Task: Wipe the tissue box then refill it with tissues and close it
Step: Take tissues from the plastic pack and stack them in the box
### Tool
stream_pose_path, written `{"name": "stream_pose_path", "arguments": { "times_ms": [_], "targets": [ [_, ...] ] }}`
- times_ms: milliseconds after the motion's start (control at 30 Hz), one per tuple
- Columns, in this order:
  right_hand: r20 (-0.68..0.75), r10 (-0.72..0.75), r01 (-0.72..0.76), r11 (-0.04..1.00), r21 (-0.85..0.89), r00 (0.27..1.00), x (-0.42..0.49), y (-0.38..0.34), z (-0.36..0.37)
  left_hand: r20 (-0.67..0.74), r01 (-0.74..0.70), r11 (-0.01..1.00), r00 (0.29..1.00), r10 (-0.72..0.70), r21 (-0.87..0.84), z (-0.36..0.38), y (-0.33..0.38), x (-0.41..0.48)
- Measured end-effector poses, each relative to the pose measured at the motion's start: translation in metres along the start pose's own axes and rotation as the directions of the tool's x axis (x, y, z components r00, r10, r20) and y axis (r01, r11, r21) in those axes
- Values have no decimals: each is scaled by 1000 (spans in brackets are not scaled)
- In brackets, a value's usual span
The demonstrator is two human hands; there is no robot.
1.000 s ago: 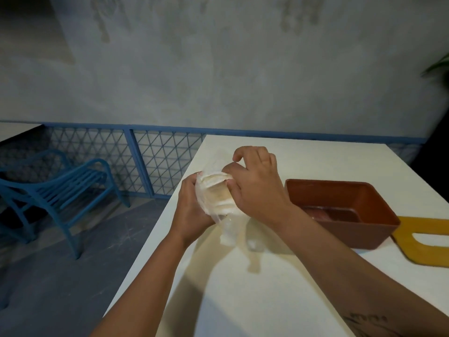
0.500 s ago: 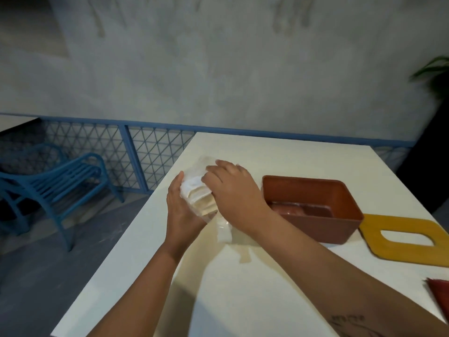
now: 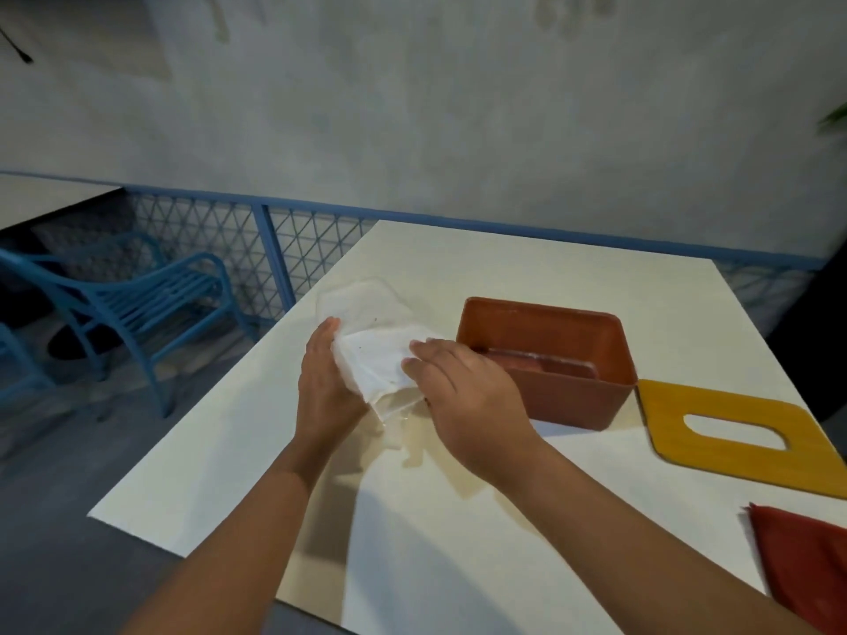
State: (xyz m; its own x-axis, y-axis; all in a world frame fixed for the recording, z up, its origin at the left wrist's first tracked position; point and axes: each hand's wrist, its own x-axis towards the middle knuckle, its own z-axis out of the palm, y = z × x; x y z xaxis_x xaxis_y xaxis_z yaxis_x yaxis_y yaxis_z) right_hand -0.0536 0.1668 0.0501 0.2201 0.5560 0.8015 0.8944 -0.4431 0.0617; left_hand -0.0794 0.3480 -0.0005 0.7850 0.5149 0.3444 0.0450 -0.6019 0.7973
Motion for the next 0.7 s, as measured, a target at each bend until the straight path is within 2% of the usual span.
{"name": "stream_pose_path", "arguments": {
  "times_ms": [233,433,700],
  "targets": [
    [-158,-31,43,997,71,987,-31,-1,-26,-34,60,977,998,-54,207,4,-15,-15],
    [-215,-28,56,991,124,976,-58,-1,-40,38,40,935,998,-57,353,0,-18,-36],
    [-268,140,-69,964,257,953,-77,3,-63,134,111,917,976,-174,383,-14,-8,-43]
  ]
}}
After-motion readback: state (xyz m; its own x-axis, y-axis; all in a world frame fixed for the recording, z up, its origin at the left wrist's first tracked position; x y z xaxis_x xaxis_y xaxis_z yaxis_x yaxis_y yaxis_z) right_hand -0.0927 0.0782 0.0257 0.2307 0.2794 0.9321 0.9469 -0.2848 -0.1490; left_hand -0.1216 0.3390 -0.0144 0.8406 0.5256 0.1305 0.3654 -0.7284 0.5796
